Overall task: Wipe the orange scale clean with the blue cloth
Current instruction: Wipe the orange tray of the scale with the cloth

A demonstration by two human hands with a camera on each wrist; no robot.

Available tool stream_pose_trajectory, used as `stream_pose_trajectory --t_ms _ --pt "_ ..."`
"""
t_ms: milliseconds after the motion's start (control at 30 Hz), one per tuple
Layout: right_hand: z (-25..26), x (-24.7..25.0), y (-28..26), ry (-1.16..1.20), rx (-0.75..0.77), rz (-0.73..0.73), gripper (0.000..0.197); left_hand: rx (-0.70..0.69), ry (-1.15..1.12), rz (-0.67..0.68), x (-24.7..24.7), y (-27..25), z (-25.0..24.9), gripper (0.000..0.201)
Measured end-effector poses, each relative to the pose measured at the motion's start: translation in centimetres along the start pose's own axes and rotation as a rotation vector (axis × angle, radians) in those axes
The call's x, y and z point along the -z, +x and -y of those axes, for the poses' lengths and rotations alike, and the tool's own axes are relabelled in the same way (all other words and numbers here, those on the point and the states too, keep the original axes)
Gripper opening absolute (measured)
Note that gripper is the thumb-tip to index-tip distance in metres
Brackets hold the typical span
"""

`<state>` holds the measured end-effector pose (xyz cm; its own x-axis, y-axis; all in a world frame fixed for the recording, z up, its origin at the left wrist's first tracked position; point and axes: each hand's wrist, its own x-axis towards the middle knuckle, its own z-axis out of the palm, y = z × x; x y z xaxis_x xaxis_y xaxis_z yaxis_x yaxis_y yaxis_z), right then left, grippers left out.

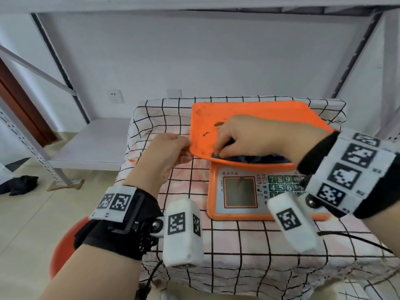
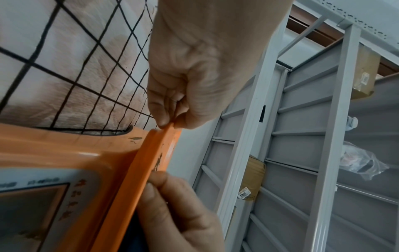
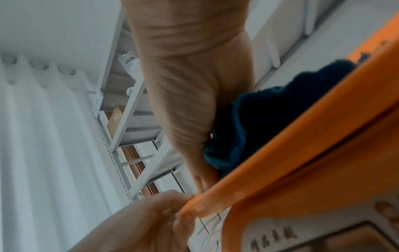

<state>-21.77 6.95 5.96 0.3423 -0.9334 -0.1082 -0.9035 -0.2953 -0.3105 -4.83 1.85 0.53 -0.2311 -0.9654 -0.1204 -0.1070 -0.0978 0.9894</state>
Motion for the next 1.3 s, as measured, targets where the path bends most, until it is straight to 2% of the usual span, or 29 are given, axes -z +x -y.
stream_pose_trajectory --t_ms 100,200,300,433,667,867,1033,1200,1300 --pt "1.5 -1.0 1.9 -0.101 0.016 -0.103 0.016 -0.009 0.036 -0.01 0.0 0.1 0.1 0.017" --pt "3.2 -2.3 3.6 -0.094 0.037 -0.179 0.022 -0.003 0.089 -0.046 0.4 0.0 0.1 0.014" --pt "2.8 -1.6 2.4 -0.087 0.026 -0.112 0.024 0.009 0.051 -0.012 0.4 -0.2 0.1 0.014" --pt "1.9 0.0 0.3 -0.047 -0.03 -0.038 0.017 -0.024 0.064 -0.007 -0.1 -0.1 -0.2 0.015" --pt "1.9 -2.2 3.5 -0.056 -0.073 -0.269 0.024 -0.016 0.039 0.023 -0.6 -0.4 0.1 0.007" --pt "2.3 -2.0 2.0 -0.128 0.051 -0.123 0.026 0.012 -0.044 0.044 -0.3 -0.4 0.1 0.014" --pt "2.2 -1.9 2.9 -0.16 0.037 -0.208 0.026 0.006 -0.043 0.031 -0.3 -0.3 0.2 0.012" --pt "1.9 -1.4 1.8 -0.112 0.106 -0.122 0.022 0.011 -0.023 0.033 -0.1 -0.4 0.1 0.008" --pt "1.9 -1.7 2.5 -0.091 0.039 -0.22 0.023 0.004 0.0 0.024 -0.2 -0.4 -0.1 0.008"
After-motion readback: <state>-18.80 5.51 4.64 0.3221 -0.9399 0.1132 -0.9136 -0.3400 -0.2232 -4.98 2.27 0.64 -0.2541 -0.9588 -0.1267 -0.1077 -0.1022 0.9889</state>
